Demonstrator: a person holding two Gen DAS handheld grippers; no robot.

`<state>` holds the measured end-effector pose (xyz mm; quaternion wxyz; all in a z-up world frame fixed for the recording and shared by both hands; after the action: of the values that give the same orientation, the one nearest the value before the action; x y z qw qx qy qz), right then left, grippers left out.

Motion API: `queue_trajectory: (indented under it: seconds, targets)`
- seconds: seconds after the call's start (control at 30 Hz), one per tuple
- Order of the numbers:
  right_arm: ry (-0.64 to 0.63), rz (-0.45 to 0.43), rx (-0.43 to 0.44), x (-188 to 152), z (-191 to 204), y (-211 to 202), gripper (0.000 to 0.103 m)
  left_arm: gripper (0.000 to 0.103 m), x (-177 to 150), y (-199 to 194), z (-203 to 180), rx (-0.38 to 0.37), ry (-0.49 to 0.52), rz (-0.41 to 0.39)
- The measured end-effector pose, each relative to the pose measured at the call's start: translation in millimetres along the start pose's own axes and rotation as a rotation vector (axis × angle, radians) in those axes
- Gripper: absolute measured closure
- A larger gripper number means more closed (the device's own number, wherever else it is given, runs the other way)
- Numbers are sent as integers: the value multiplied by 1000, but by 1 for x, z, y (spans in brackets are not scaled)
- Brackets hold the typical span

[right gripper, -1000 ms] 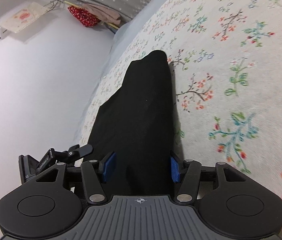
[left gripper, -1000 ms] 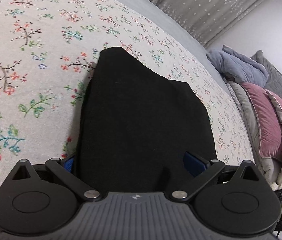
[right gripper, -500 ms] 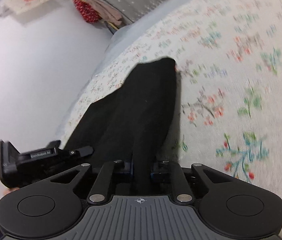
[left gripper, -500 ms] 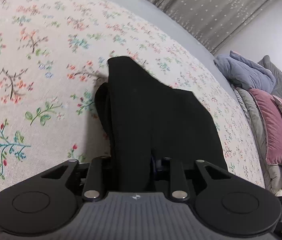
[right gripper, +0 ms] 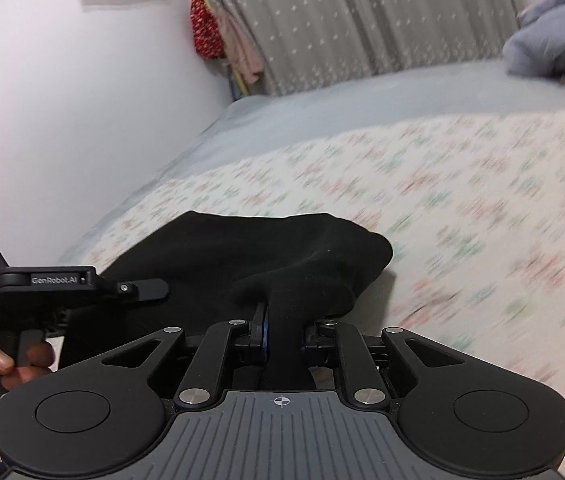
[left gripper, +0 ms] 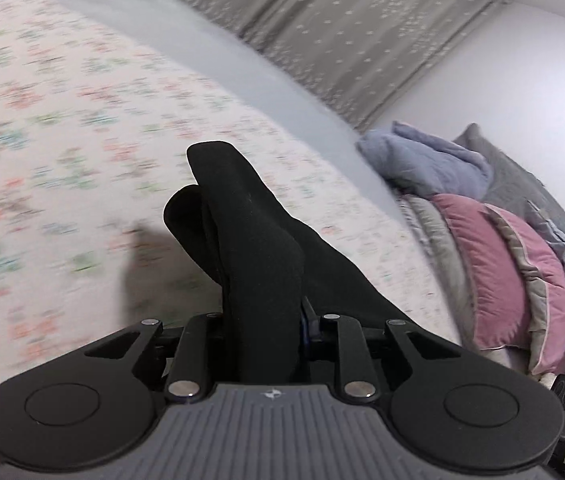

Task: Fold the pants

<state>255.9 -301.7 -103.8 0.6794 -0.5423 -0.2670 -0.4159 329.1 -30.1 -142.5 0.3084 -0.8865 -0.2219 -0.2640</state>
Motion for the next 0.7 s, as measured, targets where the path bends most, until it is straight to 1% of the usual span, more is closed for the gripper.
queue_trajectory:
  seconds: [0.1,0.13,0.2,0.23,0.3,0.33,0.37,0.4,0.47,0.6,0.7]
  targets:
    - [-14,-27,-50,16,-30,-4,90,76,-1,33,-23,-38,11,1]
    - [-18,-33,-64,19,-39,-6,90,76,-4,43,-29,-40,21,8]
    - [-8,-25,-80,18,-60,-4,90,76,-15,63,-32,-18,47,44]
    - [3,-7,-89,14,-72,1,90,75,-24,74,-28,2,43,76]
    - [62,78,-115,-6,-100,23,89,71,-44,93,-10,50,14,146]
    - [105,136,-117,-18,-111,35,87,67,-50,97,-4,60,21,144]
    - [154,182,-107,-32,-121,46,84,66,-52,97,-3,48,41,131]
    - [188,172,-95,-37,-126,50,84,66,-51,96,-5,49,56,134]
    - [249,157,-76,-37,-129,49,83,65,-47,93,-6,56,54,138]
    - [240,161,-85,-34,-130,45,80,62,-46,94,-3,48,44,133]
    - [294,161,-75,-36,-137,42,79,60,-45,94,-7,61,56,131]
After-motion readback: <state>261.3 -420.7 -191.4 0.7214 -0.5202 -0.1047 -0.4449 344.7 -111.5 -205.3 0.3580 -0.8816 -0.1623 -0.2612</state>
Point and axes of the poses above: each gripper's, at about its wrist camera, not at the fingertips, and y roughly the way its jaws point, z to its left, x to its top, the point moved 9 cm from there along y, roughly the way its jaws point, and after that the axes turned 7 degrees about -x, right-handed, at the moved point
